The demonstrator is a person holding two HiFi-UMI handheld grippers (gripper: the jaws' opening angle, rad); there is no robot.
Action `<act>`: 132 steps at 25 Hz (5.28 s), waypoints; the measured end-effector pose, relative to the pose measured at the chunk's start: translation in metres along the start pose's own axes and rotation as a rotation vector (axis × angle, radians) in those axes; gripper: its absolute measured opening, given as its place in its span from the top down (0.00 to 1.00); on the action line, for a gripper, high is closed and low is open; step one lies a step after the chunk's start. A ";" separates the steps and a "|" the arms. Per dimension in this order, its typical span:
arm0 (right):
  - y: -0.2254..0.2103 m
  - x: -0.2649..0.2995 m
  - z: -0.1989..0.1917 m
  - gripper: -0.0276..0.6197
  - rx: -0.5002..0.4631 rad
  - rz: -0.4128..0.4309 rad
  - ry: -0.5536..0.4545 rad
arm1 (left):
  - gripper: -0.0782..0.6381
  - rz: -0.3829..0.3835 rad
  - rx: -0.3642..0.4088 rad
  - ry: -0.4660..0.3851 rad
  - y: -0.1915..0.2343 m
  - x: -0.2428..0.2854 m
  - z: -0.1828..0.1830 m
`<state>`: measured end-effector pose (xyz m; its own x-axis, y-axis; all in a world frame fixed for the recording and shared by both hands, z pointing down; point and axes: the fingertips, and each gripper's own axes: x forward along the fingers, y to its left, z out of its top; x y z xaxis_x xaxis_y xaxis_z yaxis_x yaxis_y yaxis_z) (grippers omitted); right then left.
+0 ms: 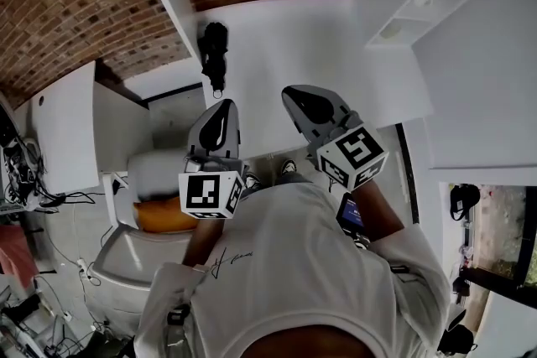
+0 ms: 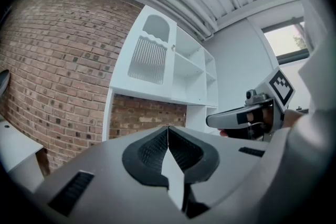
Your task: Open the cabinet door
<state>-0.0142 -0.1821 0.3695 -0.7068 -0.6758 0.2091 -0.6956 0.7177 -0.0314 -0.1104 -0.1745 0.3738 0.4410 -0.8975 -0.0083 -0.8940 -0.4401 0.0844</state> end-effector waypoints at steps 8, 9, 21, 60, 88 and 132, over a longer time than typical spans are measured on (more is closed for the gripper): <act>-0.036 0.000 0.023 0.92 0.001 -0.015 -0.042 | 0.87 0.015 -0.008 -0.002 -0.006 0.013 0.004; -0.041 -0.001 0.027 0.92 0.003 -0.017 -0.052 | 0.87 0.015 -0.004 0.001 -0.008 0.015 0.003; -0.083 0.011 0.064 0.91 -0.060 -0.018 -0.099 | 0.87 0.052 -0.016 -0.014 -0.011 0.021 -0.001; -0.192 0.089 0.138 0.72 -0.005 -0.029 -0.167 | 0.87 0.113 -0.001 0.036 -0.003 0.047 -0.018; -0.216 0.132 0.142 0.60 0.000 -0.073 -0.147 | 0.87 0.125 -0.058 0.066 0.002 0.042 -0.028; -0.201 0.105 0.133 0.74 0.004 -0.092 -0.142 | 0.87 0.064 -0.119 0.044 -0.007 0.036 -0.025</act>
<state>0.0346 -0.4194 0.2672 -0.6513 -0.7556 0.0706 -0.7583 0.6515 -0.0220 -0.0861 -0.2028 0.3979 0.3890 -0.9202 0.0441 -0.9056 -0.3731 0.2014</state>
